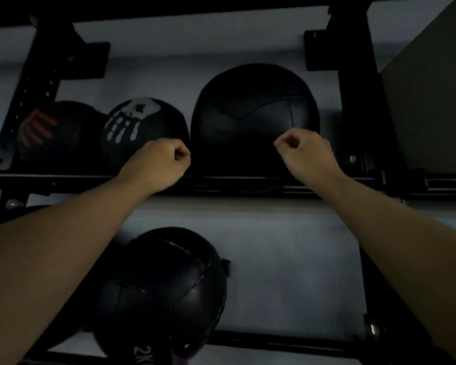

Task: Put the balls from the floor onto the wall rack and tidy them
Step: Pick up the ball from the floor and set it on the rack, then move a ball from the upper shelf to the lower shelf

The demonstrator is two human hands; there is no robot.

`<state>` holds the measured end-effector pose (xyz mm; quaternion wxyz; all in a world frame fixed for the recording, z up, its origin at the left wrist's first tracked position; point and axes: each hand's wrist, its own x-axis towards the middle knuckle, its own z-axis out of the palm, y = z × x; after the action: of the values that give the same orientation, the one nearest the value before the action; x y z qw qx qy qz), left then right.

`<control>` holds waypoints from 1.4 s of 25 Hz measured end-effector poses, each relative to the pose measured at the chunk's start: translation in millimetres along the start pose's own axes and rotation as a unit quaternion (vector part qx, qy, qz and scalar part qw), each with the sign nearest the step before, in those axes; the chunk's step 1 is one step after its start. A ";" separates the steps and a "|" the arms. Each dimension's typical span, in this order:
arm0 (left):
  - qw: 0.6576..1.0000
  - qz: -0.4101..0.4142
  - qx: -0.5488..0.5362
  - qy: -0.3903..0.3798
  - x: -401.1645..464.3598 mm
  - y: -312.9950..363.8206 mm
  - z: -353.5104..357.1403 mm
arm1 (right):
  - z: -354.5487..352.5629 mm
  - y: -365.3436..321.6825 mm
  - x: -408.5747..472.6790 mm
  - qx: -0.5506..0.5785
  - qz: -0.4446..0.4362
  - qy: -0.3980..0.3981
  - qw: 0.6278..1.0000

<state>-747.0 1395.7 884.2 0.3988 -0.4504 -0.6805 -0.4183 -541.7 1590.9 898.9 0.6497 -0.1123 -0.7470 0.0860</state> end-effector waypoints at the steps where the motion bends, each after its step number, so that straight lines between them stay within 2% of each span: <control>1: 1.000 0.013 0.006 0.013 13.7 8.9 -2.9 | -10.9 1.7 13.4 -0.004 -0.008 0.011 1.000; 6: 0.995 0.059 0.011 0.083 82.7 40.4 -2.8 | -37.2 11.5 69.9 -0.041 -0.019 0.060 0.997; 10: 0.994 0.037 -0.050 0.086 126.1 47.4 15.0 | -22.6 22.8 96.9 -0.012 0.073 0.028 0.997; 13: 0.989 -0.005 -0.134 0.069 147.2 41.7 36.4 | -5.8 34.3 109.5 0.066 0.126 0.035 0.989; 15: 0.972 -0.026 -0.222 0.071 150.9 34.0 51.4 | 2.5 43.2 117.9 0.141 0.132 0.043 0.980; 18: 0.939 -0.034 -0.322 0.119 155.7 25.5 74.3 | 11.4 60.0 133.9 0.193 0.134 0.038 0.971; 23: 0.890 -0.018 -0.415 0.189 170.5 23.8 96.8 | 21.1 92.0 168.1 0.306 0.135 0.016 0.942; 26: 0.880 -0.023 -0.436 0.187 170.0 22.9 98.8 | 28.1 102.6 178.2 0.349 0.132 0.018 0.927; 31: 0.874 -0.019 -0.443 0.198 160.3 27.0 96.0 | 26.5 101.9 172.9 0.362 0.126 0.003 0.923; 35: 0.872 -0.023 -0.456 0.175 142.6 27.5 88.7 | 18.4 97.8 159.1 0.364 0.110 -0.002 0.925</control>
<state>-775.0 1524.7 991.7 0.2517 -0.4864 -0.3432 -0.7631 -575.2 1729.6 1020.8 0.6305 0.0504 -0.6488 0.4230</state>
